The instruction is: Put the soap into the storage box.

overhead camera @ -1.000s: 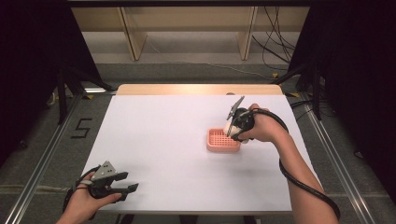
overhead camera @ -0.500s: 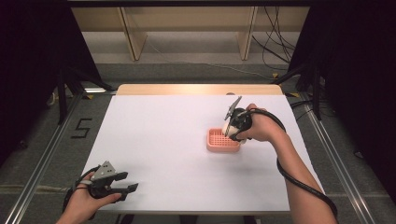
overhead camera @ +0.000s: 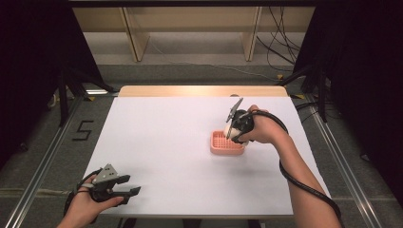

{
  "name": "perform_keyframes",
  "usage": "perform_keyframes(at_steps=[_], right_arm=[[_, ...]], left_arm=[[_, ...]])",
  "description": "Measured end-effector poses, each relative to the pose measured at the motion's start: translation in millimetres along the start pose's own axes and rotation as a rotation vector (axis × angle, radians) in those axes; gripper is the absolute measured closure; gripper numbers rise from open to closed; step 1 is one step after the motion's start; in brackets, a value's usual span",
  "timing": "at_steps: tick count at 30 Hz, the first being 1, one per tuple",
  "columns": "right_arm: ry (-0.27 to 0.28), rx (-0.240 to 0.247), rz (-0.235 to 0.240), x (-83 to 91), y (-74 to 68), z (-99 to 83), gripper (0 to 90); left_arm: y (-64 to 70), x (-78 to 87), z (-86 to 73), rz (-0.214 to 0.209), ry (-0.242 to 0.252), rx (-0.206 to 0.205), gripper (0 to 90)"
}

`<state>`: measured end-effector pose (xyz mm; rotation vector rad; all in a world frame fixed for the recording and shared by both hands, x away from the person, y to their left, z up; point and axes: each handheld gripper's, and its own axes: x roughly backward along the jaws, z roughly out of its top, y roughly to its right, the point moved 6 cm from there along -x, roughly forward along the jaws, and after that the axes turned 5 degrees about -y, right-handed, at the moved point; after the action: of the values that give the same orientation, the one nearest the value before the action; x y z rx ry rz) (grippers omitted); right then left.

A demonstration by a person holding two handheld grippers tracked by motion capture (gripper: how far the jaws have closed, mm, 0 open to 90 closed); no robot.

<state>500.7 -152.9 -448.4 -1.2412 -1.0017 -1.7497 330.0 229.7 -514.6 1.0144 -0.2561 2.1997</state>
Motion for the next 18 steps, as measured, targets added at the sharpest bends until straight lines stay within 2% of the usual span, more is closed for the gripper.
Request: perform_keyframes(at_steps=[1,2,3,4,6,8,9,11,13,18], right_arm=[[0.005,-0.007,-0.009,-0.4,0.1,0.6,50.7],[-0.004,0.006,0.002,-0.6,0.3,0.8,50.7],[-0.006,0.002,0.010,-1.2,-0.6,1.3,50.7],[-0.002,-0.002,-0.003,-2.1,-0.8,2.0,50.7],[-0.004,0.012,0.010,-3.2,-1.4,3.3,50.7],[-0.003,0.006,-0.001,-3.7,-1.4,4.1,50.7],[-0.015,0.015,0.015,-3.7,-1.8,4.3,50.7],[-0.012,0.005,0.006,-4.6,-2.6,5.2,50.7],[-0.016,0.026,0.013,-5.0,-2.6,6.4,50.7],[-0.013,0.036,0.010,-5.6,-3.1,9.0,50.7]], left_arm=[[0.0,0.0,0.0,0.000,0.001,0.001,37.0],[0.0,0.0,-0.2,0.000,-0.001,0.001,37.0],[-1.1,0.4,0.1,0.004,-0.003,-0.021,37.0],[-1.0,0.3,0.2,0.003,-0.003,-0.021,37.0],[-0.9,0.2,0.4,0.002,-0.002,-0.022,36.9],[-0.9,0.3,0.3,0.002,-0.003,-0.022,37.0],[-1.0,0.4,0.3,0.003,-0.002,-0.022,37.0],[0.0,0.0,0.1,0.000,0.001,-0.002,37.0],[0.1,0.0,0.2,0.000,0.002,-0.001,36.9],[0.1,0.0,0.1,-0.001,0.001,-0.001,36.9]])
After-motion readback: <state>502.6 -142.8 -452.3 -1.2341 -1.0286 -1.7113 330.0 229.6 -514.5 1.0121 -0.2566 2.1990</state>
